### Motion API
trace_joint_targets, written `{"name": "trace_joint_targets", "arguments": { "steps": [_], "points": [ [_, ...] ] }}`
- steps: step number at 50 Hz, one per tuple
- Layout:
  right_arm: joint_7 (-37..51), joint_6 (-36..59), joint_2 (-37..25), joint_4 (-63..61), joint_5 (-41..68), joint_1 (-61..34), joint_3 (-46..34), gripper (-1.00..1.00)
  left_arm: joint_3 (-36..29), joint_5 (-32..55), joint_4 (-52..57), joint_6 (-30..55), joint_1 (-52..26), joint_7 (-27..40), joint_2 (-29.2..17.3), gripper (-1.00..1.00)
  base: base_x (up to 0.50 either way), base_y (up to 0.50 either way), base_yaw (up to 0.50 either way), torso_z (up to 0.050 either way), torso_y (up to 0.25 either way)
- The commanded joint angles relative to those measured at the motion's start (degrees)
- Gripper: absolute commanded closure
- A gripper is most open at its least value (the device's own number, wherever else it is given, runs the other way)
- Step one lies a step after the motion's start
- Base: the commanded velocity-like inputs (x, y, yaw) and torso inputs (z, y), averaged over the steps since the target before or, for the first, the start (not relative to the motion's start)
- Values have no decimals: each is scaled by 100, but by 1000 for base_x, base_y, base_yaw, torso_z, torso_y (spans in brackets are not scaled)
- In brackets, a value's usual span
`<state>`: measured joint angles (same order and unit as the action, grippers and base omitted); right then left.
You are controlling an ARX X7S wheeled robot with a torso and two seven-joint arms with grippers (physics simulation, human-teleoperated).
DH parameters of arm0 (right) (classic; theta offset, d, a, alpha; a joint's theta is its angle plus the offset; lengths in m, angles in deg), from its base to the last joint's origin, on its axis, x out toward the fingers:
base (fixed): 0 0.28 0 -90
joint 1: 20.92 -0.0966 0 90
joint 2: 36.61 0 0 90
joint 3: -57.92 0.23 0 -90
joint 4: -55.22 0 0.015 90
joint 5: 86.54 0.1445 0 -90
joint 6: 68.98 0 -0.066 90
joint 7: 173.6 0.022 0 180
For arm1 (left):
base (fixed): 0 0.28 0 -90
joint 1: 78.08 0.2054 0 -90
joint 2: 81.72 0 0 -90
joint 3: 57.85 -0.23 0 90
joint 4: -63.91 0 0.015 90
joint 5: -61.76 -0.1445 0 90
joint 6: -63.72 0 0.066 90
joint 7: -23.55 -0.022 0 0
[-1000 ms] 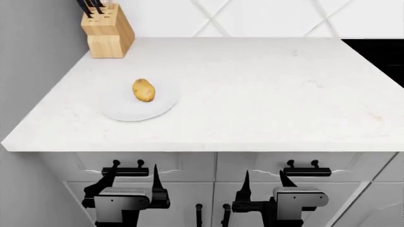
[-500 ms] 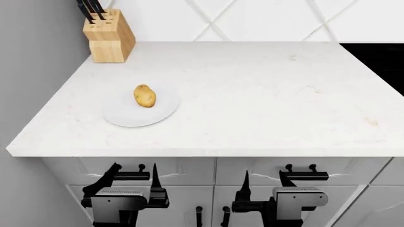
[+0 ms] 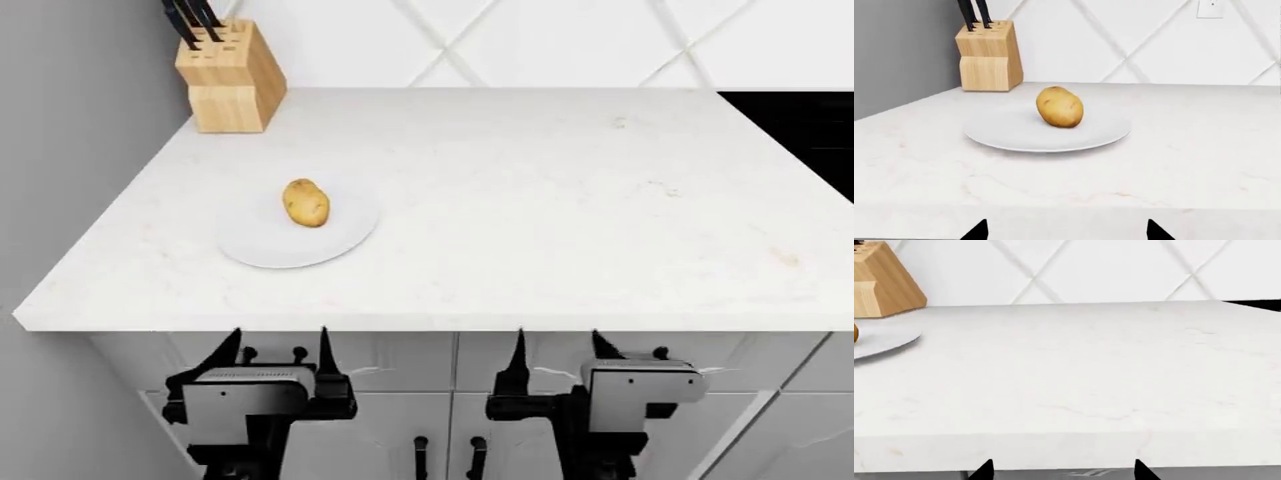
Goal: Place the potato on the top rack of the oven.
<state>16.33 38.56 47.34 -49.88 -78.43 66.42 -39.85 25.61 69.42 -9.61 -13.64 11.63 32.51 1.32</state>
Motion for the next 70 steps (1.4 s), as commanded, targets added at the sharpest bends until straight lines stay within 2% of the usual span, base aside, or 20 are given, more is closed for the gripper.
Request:
{"name": "trace_joint_targets", "arguments": {
  "steps": [1, 7, 9, 10, 11, 12, 14, 16, 17, 18, 21, 23, 24, 26, 29, 31, 40, 52, 56, 70],
  "points": [
    [343, 2256, -77, -2052, 376, -598, -101, -100, -79, 223, 2067, 2223, -406, 393, -183, -100, 0, 0, 0, 0, 0],
    [504, 3460, -78, -2921, 539, -1195, -331, -100, 76, 514, 2850, 3469, -1114, 523, -198, -100, 0, 0, 0, 0, 0],
    [544, 4186, -26, -3296, 677, -1688, -361, -100, 231, 686, 3052, 4168, -1536, 617, -160, -100, 0, 0, 0, 0, 0],
    [570, 4458, 28, -3349, 733, -1959, -321, -100, 355, 862, 3196, 4761, -1871, 632, -116, -100, 0, 0, 0, 0, 0],
    [586, 4647, 55, -3334, 768, -2123, -296, -100, 501, 993, 3227, 4886, -2006, 592, -44, -100, 0, 0, 0, 0, 0],
    [445, 5046, 327, -3365, 1127, -2404, 146, -100, 419, 1023, 3307, 5208, -2321, 599, -126, -100, 0, 0, 0, 0, 0],
    [609, 5802, 405, -3426, 1210, -3123, 194, -100, 420, 1096, 3459, 5786, -2939, 691, -142, -100, 0, 0, 0, 0, 0],
    [746, 6198, 400, -3435, 1216, -3598, 82, -100, 711, 1336, 3521, 6493, -3450, 648, 62, -100, 0, 0, 0, 0, 0],
    [728, 6414, 531, -3393, 1340, -3787, 253, -100, 705, 1345, 3555, 6657, -3577, 689, 56, -100, 0, 0, 0, 0, 0],
    [775, 6573, 530, -3314, 1375, -4002, 201, -100, 522, 1255, 3624, 7189, -4041, 931, -22, -100, 0, 0, 0, 0, 0],
    [793, 6671, 548, -2890, 1448, -4572, 183, -100, 721, 1366, 3457, 7679, -4727, 943, 180, -100, 0, 0, 0, 0, 0],
    [880, 6851, 581, -2753, 1581, -4949, 224, -100, 888, 2199, 3061, 7732, -5145, 1505, 78, -100, 0, 0, 0, 0, 0],
    [1053, 7107, 592, -2617, 1744, -5428, 176, -100, 787, 2902, 2667, 7733, -5612, 2080, -133, -100, 0, 0, 0, 0, 0],
    [1237, 7187, 585, -2382, 1920, -5768, 172, -100, 807, 3887, 2277, 7729, -5996, 2909, -330, -100, 0, 0, 0, 0, 0],
    [1838, 7240, 438, -1837, 2657, -6291, 134, -100, 795, 4254, 1751, 7693, -6447, 3192, -369, -100, 0, 0, 0, 0, 0],
    [2085, 7216, 347, -1482, 2995, -6525, 15, -100, 713, 4279, 1455, 7617, -6647, 3181, -394, -100, 0, 0, 0, 0, 0],
    [2058, 6806, 253, 125, 2786, -7749, -328, -100, 447, 4163, 362, 7447, -7584, 3166, -452, -100, 0, 0, 0, 0, 0],
    [1883, 6319, 45, 1467, 2504, -8472, -660, -100, 6, 3922, -623, 7029, -8138, 2837, -738, -100, 0, 0, 0, 0, 0],
    [1776, 6130, 63, 1941, 2432, -8555, -818, -100, -19, 3893, -969, 6950, -8237, 2758, -730, -100, 0, 0, 0, 0, 0],
    [1242, 5077, 150, 3508, 2190, -8537, -1318, -100, -788, 3600, -1607, 6354, -8068, 2291, -757, -100, 0, 0, 0, 0, 0]
  ]
}}
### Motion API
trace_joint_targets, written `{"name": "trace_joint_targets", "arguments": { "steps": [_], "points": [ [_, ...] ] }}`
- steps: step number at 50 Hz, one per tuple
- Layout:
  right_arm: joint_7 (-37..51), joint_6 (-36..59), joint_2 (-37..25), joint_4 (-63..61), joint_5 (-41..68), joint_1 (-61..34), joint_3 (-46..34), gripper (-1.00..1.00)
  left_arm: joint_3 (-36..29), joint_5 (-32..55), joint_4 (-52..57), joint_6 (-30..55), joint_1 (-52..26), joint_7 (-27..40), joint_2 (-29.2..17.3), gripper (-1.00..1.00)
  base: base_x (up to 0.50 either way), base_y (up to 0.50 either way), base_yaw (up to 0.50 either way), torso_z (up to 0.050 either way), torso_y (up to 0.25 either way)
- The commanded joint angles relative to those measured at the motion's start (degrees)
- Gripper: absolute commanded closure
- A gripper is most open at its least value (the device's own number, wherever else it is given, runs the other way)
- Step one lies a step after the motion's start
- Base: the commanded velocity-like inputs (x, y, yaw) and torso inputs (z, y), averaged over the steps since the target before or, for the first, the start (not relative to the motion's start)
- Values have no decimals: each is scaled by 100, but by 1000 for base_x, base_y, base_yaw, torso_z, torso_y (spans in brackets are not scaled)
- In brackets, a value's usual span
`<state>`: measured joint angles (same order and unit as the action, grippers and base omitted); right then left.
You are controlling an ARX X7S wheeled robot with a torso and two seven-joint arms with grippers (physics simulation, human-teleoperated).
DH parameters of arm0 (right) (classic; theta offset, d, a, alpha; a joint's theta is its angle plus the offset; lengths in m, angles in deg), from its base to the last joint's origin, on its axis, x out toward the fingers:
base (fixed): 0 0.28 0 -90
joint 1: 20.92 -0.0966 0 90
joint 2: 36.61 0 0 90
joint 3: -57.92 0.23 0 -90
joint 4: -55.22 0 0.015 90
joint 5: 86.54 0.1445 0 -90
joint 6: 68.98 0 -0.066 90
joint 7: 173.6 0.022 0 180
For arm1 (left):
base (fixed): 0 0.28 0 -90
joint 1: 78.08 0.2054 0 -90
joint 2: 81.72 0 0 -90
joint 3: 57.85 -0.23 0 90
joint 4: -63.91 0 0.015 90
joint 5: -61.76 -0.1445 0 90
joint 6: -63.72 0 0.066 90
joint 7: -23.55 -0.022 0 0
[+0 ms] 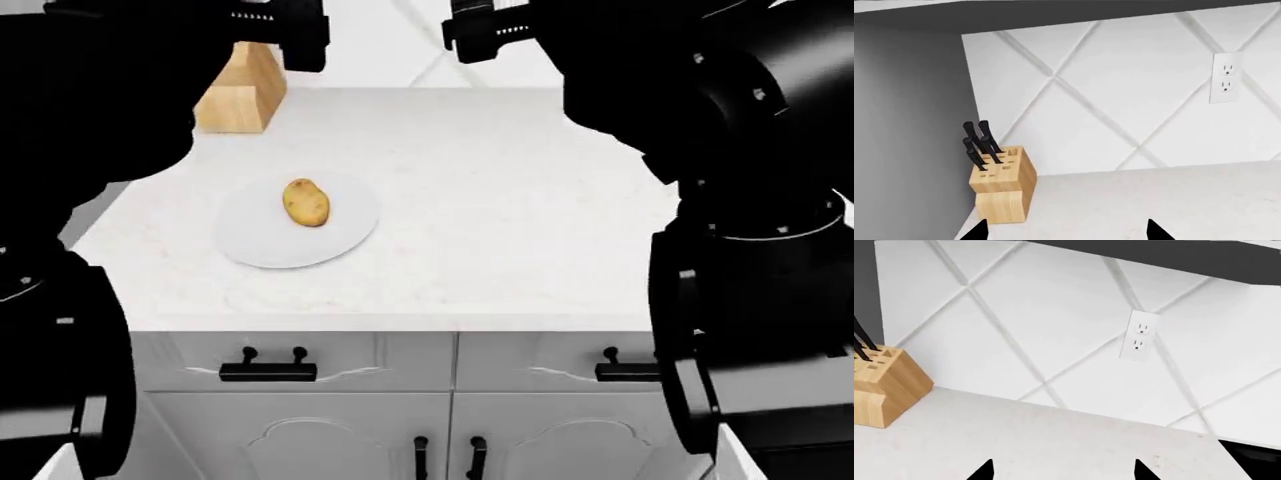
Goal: Place the potato on the top rack of the oven.
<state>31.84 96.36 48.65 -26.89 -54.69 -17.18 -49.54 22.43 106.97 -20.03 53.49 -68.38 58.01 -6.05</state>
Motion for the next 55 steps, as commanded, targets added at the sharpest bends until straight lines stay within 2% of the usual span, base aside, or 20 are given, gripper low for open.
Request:
{"name": "trace_joint_targets", "arguments": {
  "steps": [1, 18, 26, 40, 55],
  "points": [
    [-322, -742, 18, 1266, -192, -183, -360, -100, -540, -187, -593, -390, -72, -282, -28, -100, 0, 0, 0, 0, 0],
    [-799, -1216, 99, 2368, -344, -539, -878, -100, -593, -254, -935, -557, -140, -357, -104, -100, 0, 0, 0, 0, 0],
    [-779, -1307, -54, 2110, -449, -471, -1115, -100, -587, -209, -970, -558, -174, -375, -94, -100, 0, 39, 0, 0, 0],
    [-759, -1453, -107, 2132, -395, -370, -1096, -100, -703, -268, -1056, -682, -165, -396, -124, -100, -44, 485, 0, 0, 0],
    [-972, -1841, -179, 2352, -317, -161, -1113, -100, -927, -359, -1280, -933, -148, -504, -62, -100, 135, 7, 0, 0, 0]
  ]
}}
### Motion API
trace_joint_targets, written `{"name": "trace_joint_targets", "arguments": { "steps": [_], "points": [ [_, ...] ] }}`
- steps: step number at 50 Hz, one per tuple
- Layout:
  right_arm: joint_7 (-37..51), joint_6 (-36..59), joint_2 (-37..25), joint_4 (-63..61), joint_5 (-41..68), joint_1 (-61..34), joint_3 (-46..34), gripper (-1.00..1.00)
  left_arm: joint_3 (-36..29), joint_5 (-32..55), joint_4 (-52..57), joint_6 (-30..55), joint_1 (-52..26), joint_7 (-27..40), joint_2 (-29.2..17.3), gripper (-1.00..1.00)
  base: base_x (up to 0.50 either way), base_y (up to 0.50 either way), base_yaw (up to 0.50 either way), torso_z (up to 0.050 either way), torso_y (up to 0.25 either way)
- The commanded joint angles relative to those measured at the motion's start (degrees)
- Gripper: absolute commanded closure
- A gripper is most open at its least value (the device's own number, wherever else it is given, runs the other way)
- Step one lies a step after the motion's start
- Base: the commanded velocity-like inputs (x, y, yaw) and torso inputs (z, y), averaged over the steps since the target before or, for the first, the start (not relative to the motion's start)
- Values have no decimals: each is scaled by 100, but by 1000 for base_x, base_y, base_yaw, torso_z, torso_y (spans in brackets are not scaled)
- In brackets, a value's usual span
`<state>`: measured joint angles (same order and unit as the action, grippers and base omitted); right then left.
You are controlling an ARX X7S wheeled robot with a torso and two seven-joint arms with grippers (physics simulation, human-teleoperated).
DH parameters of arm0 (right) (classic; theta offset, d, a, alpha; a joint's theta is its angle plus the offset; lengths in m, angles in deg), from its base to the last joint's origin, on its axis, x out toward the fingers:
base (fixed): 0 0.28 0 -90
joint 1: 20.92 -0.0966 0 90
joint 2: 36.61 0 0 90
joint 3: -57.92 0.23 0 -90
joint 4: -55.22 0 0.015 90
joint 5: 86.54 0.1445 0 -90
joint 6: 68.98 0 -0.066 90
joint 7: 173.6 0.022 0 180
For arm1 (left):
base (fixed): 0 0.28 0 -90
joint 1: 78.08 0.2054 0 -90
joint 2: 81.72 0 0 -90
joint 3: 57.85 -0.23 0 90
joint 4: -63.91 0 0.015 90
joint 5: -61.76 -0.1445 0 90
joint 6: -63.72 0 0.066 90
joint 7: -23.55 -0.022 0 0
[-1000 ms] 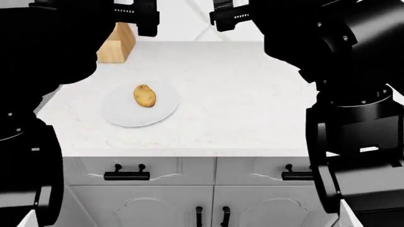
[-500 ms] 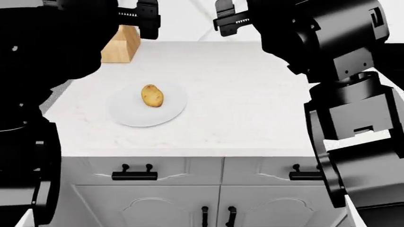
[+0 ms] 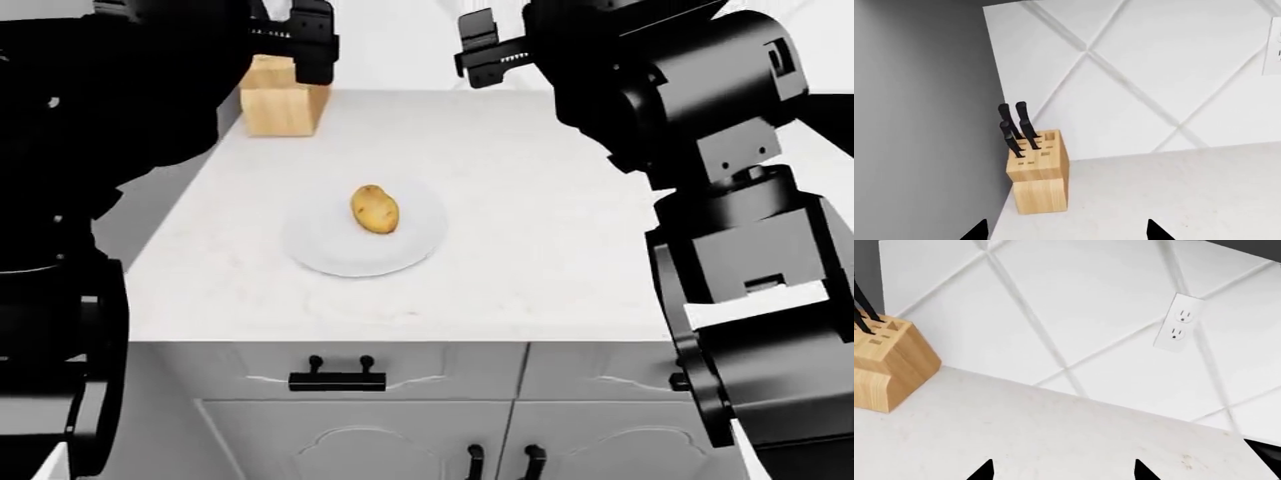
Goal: Place the potato on the top rack of the oven.
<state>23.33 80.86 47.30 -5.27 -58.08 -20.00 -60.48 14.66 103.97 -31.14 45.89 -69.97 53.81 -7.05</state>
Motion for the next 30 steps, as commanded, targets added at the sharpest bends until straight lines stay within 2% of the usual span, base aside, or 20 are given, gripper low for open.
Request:
{"name": "trace_joint_targets", "arguments": {
  "steps": [1, 20, 30],
  "points": [
    [-146, -363, -20, 283, 4, 126, -38, -100, -157, -63, -182, -175, -11, -90, 30, -100, 266, 16, 0, 0, 0],
    [-181, -374, 37, 423, 44, 237, -200, -100, -104, 6, -101, -190, 134, -26, -58, -100, 250, 15, 0, 0, 0],
    [-172, -266, 1, 303, 49, 223, -325, -100, -123, 10, -132, -245, 140, -16, -39, -100, 64, 0, 0, 0, 0]
  ]
}}
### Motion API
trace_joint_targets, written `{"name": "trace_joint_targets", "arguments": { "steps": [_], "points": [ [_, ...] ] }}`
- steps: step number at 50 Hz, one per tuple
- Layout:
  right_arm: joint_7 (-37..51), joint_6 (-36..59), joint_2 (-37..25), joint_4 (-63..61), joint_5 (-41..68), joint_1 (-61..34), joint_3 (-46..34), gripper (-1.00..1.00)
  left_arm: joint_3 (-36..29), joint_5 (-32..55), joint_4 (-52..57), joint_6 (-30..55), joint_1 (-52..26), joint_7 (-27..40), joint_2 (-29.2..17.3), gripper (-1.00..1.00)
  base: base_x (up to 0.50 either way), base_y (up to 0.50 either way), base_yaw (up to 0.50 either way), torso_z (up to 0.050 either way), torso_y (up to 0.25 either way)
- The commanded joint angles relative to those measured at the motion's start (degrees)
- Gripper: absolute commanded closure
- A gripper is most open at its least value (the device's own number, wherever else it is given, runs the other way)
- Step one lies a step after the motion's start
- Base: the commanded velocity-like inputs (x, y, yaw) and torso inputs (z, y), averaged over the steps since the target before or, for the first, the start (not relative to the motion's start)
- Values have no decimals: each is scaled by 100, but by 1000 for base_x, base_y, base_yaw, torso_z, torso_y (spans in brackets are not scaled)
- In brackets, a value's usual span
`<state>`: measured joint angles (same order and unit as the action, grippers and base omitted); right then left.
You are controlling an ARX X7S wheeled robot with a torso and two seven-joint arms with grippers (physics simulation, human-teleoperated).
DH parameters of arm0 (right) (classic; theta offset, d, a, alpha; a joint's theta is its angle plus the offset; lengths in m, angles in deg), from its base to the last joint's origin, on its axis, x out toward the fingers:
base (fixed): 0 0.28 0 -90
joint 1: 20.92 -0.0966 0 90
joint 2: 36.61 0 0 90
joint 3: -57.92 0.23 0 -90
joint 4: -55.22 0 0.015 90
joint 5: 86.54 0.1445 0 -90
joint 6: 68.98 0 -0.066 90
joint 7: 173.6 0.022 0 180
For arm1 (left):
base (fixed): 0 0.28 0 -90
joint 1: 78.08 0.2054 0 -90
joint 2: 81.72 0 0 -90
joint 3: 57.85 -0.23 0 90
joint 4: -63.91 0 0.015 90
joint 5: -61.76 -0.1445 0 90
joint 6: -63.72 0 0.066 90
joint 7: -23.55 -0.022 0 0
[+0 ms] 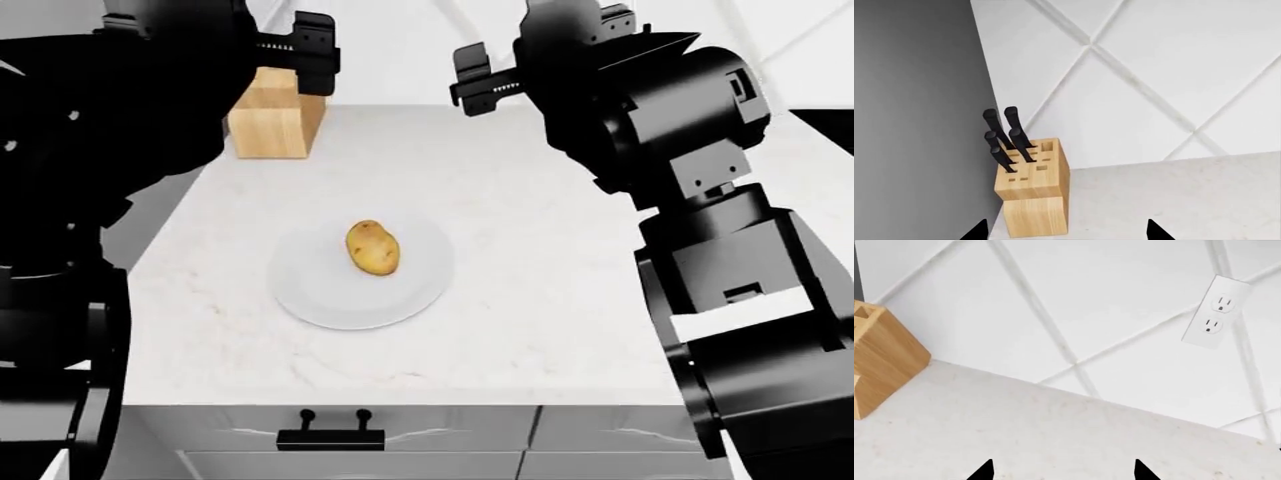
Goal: Place the potato on the top rack of the oven.
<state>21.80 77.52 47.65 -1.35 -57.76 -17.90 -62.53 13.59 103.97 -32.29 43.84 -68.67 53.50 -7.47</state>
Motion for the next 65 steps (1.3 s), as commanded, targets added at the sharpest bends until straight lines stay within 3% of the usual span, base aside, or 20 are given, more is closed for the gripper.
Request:
{"name": "trace_joint_targets", "arguments": {
  "steps": [1, 37, 43, 65],
  "points": [
    [-29, 70, -37, -92, 39, 24, -103, -100, -18, 13, -16, -33, -1, 19, 6, -100, 0, 0, 0, 0, 0],
    [-314, 693, 282, 87, 406, -86, -478, -100, 43, 179, 102, 42, -59, 151, -8, -100, 0, 0, 0, 0, 0],
    [-214, 1071, 240, -459, 659, -12, -416, -100, -4, 194, 74, 2, -44, 119, 26, -100, 0, 0, 0, 0, 0],
    [-291, 894, 405, -555, 820, 340, -886, -100, -13, 297, 120, -61, 20, 111, -4, -100, 0, 0, 0, 0, 0]
  ]
}}
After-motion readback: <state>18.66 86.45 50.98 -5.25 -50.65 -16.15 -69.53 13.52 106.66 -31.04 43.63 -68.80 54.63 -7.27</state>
